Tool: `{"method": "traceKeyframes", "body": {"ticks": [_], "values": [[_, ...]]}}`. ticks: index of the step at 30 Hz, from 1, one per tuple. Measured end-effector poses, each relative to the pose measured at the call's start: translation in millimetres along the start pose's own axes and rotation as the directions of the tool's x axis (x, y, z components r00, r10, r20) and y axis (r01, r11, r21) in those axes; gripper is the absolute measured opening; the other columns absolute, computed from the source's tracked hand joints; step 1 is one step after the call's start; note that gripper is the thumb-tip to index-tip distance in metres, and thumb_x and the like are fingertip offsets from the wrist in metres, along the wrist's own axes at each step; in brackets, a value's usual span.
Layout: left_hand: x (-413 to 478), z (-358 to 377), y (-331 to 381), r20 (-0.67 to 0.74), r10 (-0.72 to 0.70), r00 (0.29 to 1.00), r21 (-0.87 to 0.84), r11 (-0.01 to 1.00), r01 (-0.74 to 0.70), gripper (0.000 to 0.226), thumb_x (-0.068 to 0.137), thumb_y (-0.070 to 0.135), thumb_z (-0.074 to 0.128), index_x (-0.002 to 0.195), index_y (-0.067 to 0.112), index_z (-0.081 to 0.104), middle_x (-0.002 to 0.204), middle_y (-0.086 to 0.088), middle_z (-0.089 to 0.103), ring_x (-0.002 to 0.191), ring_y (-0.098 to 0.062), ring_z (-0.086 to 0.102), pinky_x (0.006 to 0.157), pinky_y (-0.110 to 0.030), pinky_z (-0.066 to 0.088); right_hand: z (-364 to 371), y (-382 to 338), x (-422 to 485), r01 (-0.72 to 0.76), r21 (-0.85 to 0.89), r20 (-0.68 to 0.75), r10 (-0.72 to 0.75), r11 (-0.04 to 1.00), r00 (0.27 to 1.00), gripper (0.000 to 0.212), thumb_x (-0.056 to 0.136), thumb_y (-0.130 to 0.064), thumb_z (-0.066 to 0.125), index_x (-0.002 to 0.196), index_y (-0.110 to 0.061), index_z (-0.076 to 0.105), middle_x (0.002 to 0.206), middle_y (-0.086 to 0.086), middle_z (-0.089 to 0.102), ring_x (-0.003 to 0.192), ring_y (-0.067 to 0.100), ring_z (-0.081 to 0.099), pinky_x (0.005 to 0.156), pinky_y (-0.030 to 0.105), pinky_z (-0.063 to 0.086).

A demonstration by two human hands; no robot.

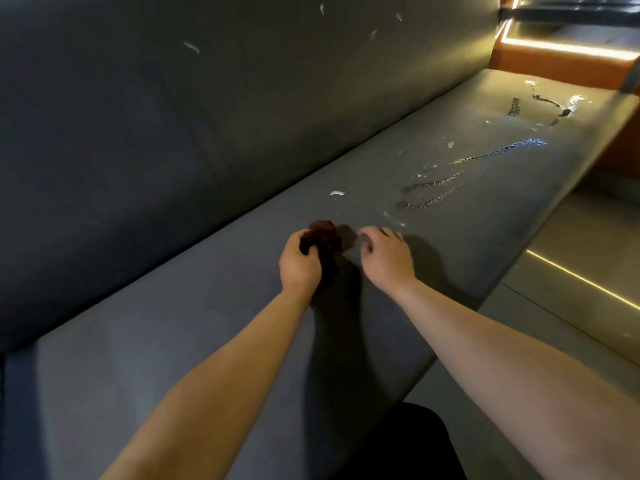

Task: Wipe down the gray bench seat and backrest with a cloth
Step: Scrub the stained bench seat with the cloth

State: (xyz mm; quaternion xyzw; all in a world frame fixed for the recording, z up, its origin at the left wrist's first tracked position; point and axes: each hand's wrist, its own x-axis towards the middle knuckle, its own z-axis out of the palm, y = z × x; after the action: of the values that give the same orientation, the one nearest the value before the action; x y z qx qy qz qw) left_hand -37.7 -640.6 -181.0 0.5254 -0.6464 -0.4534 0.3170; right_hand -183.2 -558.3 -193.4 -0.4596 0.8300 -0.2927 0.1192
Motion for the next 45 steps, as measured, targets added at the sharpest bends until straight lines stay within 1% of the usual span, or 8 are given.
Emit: {"method": "traceKeyframes", "body": {"ticks": [8, 14, 20, 23, 27, 36, 41, 45], "values": [[107.5, 35.9, 9.8, -0.031, 0.1, 0.995, 0.248, 0.965, -0.089, 0.047, 0.108, 0.017, 0.042, 0.154, 0.021, 0.039, 0.165, -0.002, 0.028, 0.149, -0.023, 0.032, 0.121, -0.032, 0.023, 12.5, 38.7, 12.3, -0.069, 0.002, -0.126, 0.069, 0.998, 0.99, 0.025, 0.098, -0.031, 0.054, 0.118, -0.029, 0.068, 0.118, -0.011, 0.066, 0.115, 0.014, 0.057, 0.101, 0.036, 0.044], [132.3, 75.2, 8.8, 0.127, 0.231, 0.965, 0.514, 0.817, -0.263, 0.041, 0.103, 0.027, 0.05, 0.144, 0.023, 0.052, 0.15, -0.003, 0.05, 0.135, -0.027, 0.047, 0.111, -0.039, 0.041, 9.1, 43.1, 26.3, -0.091, -0.079, -0.15, 0.078, 0.993, 0.986, 0.017, 0.098, -0.031, 0.052, 0.096, -0.032, 0.069, 0.097, -0.014, 0.064, 0.094, 0.014, 0.058, 0.075, 0.031, 0.039], [93.0, 90.7, -2.8, 0.334, 0.467, 0.819, 0.467, 0.673, -0.574, 0.033, 0.1, 0.027, 0.057, 0.132, 0.03, 0.062, 0.136, 0.008, 0.061, 0.121, -0.013, 0.057, 0.101, -0.034, 0.051, 8.0, 44.4, 38.8, -0.042, -0.079, -0.148, 0.03, 0.996, 0.989, 0.006, 0.098, -0.028, 0.058, 0.104, -0.029, 0.058, 0.105, -0.009, 0.056, 0.097, 0.013, 0.056, 0.079, 0.031, 0.048], [116.6, 85.1, -7.5, 0.264, 0.501, 0.825, 0.466, 0.682, -0.563, 0.036, 0.101, 0.02, 0.054, 0.135, 0.027, 0.062, 0.144, 0.005, 0.057, 0.132, -0.015, 0.051, 0.111, -0.032, 0.039, 14.2, 49.5, 36.8, -0.01, -0.057, -0.185, 0.0, 0.998, 0.983, 0.023, 0.097, -0.026, 0.058, 0.12, -0.025, 0.058, 0.125, -0.004, 0.055, 0.119, 0.016, 0.051, 0.1, 0.037, 0.048], [168.0, 69.9, -3.8, -0.017, 0.309, 0.951, 0.436, 0.858, -0.272, 0.04, 0.105, 0.019, 0.048, 0.145, 0.023, 0.053, 0.159, -0.001, 0.041, 0.146, -0.02, 0.037, 0.121, -0.033, 0.027, 16.8, 52.3, 38.4, -0.026, -0.055, -0.214, 0.014, 0.998, 0.977, 0.027, 0.096, -0.026, 0.056, 0.123, -0.025, 0.06, 0.126, -0.004, 0.058, 0.124, 0.018, 0.05, 0.109, 0.041, 0.042], [119.7, 118.7, 13.4, 0.304, 0.402, 0.864, 0.434, 0.749, -0.501, 0.031, 0.101, 0.024, 0.055, 0.13, 0.028, 0.064, 0.132, 0.003, 0.064, 0.118, -0.016, 0.06, 0.101, -0.034, 0.049, 19.2, 54.0, 41.1, -0.104, 0.15, -0.329, 0.149, 0.983, 0.933, 0.025, 0.094, -0.014, 0.062, 0.118, -0.02, 0.06, 0.122, -0.004, 0.055, 0.117, 0.013, 0.051, 0.093, 0.025, 0.042], [85.2, 125.0, 11.0, 0.419, 0.484, 0.768, 0.386, 0.671, -0.633, 0.034, 0.1, 0.022, 0.057, 0.134, 0.027, 0.063, 0.142, 0.007, 0.059, 0.129, -0.014, 0.055, 0.11, -0.036, 0.046, 15.4, 52.8, 38.7, -0.124, 0.168, -0.328, 0.174, 0.978, 0.929, 0.024, 0.094, -0.009, 0.06, 0.117, -0.018, 0.061, 0.121, -0.002, 0.056, 0.117, 0.014, 0.051, 0.095, 0.025, 0.043], [133.2, 103.7, 0.0, 0.266, 0.48, 0.836, 0.476, 0.689, -0.547, 0.04, 0.101, 0.013, 0.05, 0.137, 0.025, 0.062, 0.15, 0.001, 0.053, 0.138, -0.021, 0.047, 0.118, -0.038, 0.036, 16.8, 55.7, 38.9, -0.079, 0.089, -0.284, 0.101, 0.993, 0.954, 0.023, 0.096, -0.013, 0.057, 0.118, -0.018, 0.061, 0.122, -0.001, 0.056, 0.12, 0.017, 0.05, 0.101, 0.035, 0.048]]}}
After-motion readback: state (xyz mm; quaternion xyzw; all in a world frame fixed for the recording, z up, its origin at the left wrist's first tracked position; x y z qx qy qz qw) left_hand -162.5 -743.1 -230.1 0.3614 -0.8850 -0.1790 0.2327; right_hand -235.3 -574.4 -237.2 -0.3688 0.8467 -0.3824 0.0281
